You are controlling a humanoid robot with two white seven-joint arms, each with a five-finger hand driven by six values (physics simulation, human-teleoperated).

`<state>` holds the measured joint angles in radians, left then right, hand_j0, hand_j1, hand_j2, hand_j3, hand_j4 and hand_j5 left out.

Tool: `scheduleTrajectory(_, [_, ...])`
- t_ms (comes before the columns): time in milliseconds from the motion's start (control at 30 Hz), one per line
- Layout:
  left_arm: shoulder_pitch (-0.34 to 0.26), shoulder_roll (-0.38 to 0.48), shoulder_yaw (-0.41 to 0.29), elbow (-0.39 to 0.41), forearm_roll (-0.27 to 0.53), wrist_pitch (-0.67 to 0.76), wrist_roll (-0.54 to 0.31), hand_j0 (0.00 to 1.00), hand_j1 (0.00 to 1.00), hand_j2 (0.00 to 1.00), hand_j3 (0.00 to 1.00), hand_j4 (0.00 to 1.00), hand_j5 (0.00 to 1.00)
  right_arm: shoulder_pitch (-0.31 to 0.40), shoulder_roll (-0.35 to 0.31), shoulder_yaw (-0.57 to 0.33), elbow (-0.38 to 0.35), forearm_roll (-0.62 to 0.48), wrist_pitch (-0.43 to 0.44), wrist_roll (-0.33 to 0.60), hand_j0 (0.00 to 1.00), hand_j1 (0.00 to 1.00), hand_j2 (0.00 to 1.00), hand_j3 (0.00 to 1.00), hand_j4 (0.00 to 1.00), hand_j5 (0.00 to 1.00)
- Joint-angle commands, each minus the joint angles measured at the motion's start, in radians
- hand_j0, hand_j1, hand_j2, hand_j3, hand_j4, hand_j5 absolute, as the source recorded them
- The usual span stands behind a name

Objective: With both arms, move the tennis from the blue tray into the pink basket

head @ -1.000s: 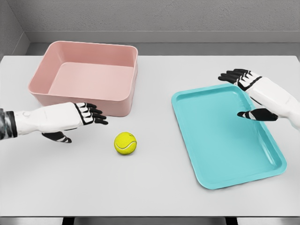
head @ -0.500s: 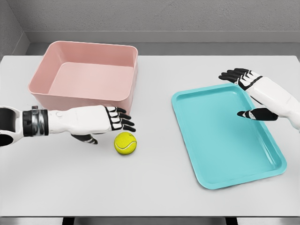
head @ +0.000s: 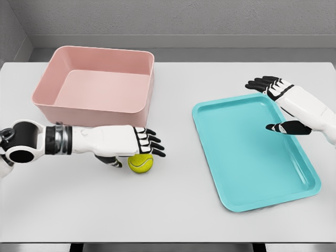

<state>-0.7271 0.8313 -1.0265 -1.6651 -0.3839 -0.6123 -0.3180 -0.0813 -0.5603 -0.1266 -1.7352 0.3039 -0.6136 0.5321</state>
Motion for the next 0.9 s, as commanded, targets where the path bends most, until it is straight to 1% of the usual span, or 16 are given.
scheduleTrajectory(0, [0.000, -0.006, -0.007, 0.010, 0.007, 0.001, 0.000, 1.00, 1.00, 1.00, 1.00, 1.00, 1.00, -0.002, 0.000, 0.001, -0.001, -0.008, 0.003, -0.001, 1.00, 1.00, 1.00, 1.00, 1.00, 1.00])
scheduleTrajectory(100, [0.002, -0.026, -0.009, 0.030, 0.005, 0.001, 0.000, 1.00, 1.00, 1.00, 1.00, 1.00, 1.00, 0.000, -0.001, -0.001, -0.003, -0.008, 0.003, -0.003, 1.00, 1.00, 1.00, 1.00, 1.00, 1.00])
scheduleTrajectory(133, [0.000, -0.029, -0.023, 0.034, 0.003, 0.001, 0.000, 1.00, 1.00, 1.00, 1.00, 1.00, 1.00, 0.000, -0.001, -0.001, -0.003, -0.008, 0.003, -0.003, 1.00, 1.00, 1.00, 1.00, 1.00, 1.00])
scheduleTrajectory(200, [-0.002, -0.040, -0.029, 0.042, 0.003, 0.001, 0.000, 1.00, 1.00, 1.00, 1.00, 1.00, 1.00, 0.000, -0.001, -0.001, -0.001, -0.008, 0.003, -0.003, 1.00, 1.00, 1.00, 1.00, 1.00, 1.00])
scheduleTrajectory(600, [0.000, -0.044, -0.063, 0.062, 0.003, 0.001, 0.000, 1.00, 1.00, 1.00, 1.00, 1.00, 1.00, 0.000, -0.001, -0.001, 0.000, -0.008, 0.003, -0.003, 1.00, 1.00, 1.00, 1.00, 1.00, 1.00])
scheduleTrajectory(667, [0.000, -0.044, -0.066, 0.062, 0.003, 0.001, -0.001, 0.94, 0.94, 0.94, 0.94, 0.94, 0.94, 0.000, -0.001, -0.001, 0.000, -0.008, 0.003, -0.003, 1.00, 1.00, 1.00, 1.00, 1.00, 1.00])
scheduleTrajectory(767, [0.000, -0.044, -0.066, 0.071, 0.005, 0.001, -0.026, 0.86, 0.86, 0.86, 0.86, 0.86, 0.86, 0.000, -0.001, -0.001, 0.000, -0.008, 0.003, -0.003, 1.00, 1.00, 1.00, 1.00, 1.00, 1.00])
scheduleTrajectory(833, [0.002, -0.044, -0.066, 0.084, 0.003, 0.001, -0.027, 0.77, 0.77, 0.77, 0.77, 0.77, 0.77, 0.002, -0.001, -0.001, 0.000, -0.008, 0.003, -0.003, 1.00, 1.00, 1.00, 1.00, 1.00, 1.00])
scheduleTrajectory(867, [0.000, -0.044, -0.064, 0.087, 0.007, 0.001, -0.042, 0.73, 0.73, 0.73, 0.73, 0.73, 0.73, 0.000, -0.001, -0.001, 0.000, -0.008, 0.003, -0.003, 1.00, 1.00, 1.00, 1.00, 1.00, 1.00])
